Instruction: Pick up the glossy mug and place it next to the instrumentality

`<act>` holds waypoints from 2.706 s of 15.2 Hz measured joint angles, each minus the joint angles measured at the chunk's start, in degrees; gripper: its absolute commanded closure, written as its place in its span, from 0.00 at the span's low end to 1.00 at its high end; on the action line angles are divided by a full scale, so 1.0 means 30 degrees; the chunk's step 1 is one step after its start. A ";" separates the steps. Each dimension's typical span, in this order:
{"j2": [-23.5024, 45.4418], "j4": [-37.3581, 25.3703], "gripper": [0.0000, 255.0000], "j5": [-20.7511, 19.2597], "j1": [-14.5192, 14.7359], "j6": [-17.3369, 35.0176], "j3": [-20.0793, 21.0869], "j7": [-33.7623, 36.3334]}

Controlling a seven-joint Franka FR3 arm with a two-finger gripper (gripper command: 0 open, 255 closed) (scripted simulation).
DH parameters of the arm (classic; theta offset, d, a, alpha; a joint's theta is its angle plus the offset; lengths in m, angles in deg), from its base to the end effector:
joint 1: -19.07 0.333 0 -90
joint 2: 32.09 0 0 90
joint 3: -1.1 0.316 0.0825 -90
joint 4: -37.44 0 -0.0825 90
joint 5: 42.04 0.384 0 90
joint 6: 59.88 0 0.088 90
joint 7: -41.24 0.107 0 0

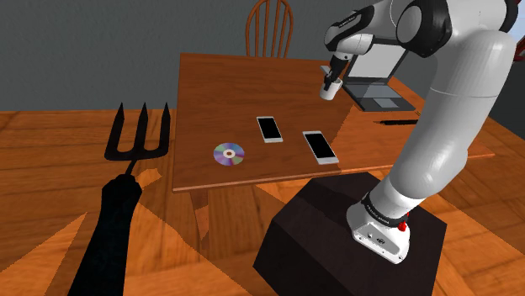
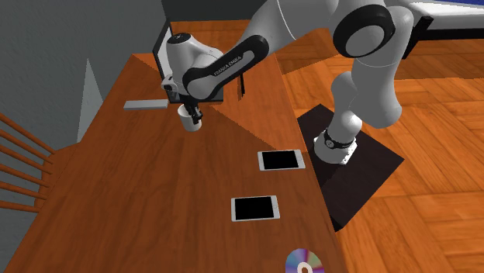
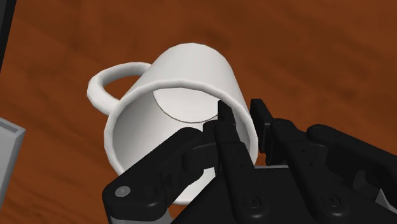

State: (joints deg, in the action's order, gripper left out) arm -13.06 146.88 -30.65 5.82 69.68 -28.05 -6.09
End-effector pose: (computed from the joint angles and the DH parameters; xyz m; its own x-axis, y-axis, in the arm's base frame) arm 0.4751 -0.4033 0.3492 0.9989 -0.0062 0.0471 -0.0085 -0.9988 0.0487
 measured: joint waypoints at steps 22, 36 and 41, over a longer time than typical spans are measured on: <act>-0.1574 -0.1710 1.00 -0.1135 0.0328 -0.3060 -0.0439 0.0739; -0.2427 -0.4296 1.00 -0.1747 0.0396 -0.6372 -0.0637 0.1131; -0.2778 -0.4993 1.00 -0.1976 0.0533 -0.7360 -0.0632 0.1402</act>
State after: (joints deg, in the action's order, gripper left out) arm -21.40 131.90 -36.58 7.42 47.60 -29.95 -1.88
